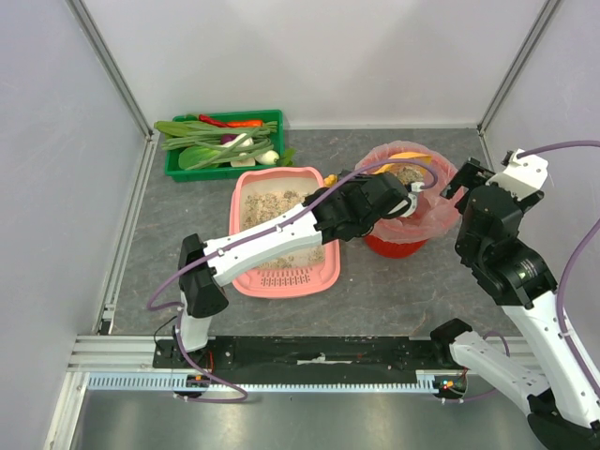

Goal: Clean the litter box

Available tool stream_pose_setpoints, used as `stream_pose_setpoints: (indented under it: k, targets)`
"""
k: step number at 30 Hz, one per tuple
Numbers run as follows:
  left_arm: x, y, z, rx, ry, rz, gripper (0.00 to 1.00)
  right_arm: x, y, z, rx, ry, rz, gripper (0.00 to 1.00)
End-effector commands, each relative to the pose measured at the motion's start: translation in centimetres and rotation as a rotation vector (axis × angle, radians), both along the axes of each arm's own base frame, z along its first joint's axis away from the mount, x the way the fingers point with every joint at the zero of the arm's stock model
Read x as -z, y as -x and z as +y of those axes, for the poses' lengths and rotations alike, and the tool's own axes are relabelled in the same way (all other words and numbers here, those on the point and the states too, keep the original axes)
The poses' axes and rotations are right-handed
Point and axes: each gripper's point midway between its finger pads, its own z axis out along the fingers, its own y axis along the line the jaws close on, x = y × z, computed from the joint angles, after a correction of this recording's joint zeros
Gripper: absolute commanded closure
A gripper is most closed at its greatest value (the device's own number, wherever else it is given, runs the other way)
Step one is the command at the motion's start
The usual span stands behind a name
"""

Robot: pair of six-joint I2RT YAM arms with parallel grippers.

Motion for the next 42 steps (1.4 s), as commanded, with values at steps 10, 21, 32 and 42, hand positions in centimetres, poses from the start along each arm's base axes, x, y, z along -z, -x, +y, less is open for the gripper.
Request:
stream_pose_setpoints:
  k: [10,21,32,42]
  targets:
    - [-2.2,2.1,0.2,0.092,0.008,0.048,0.98,-0.6,0.4,-0.5,0.028,-0.028,-0.052,0.05]
    - [-1.5,1.3,1.9,0.069,-0.044,0.067,0.98,-1.0,0.4,-0.5,0.027,-0.03,-0.065,0.04]
    - [-2.3,0.5,2.9,0.086,-0.021,0.077,0.98,-0.5,0.4,-0.4,0.021,-0.031,-0.058,0.04]
    - [-2.1,1.5,1.2,0.144,0.003,0.105,0.98,0.5,-0.3,0.1,0.009,-0.027,-0.03,0.04]
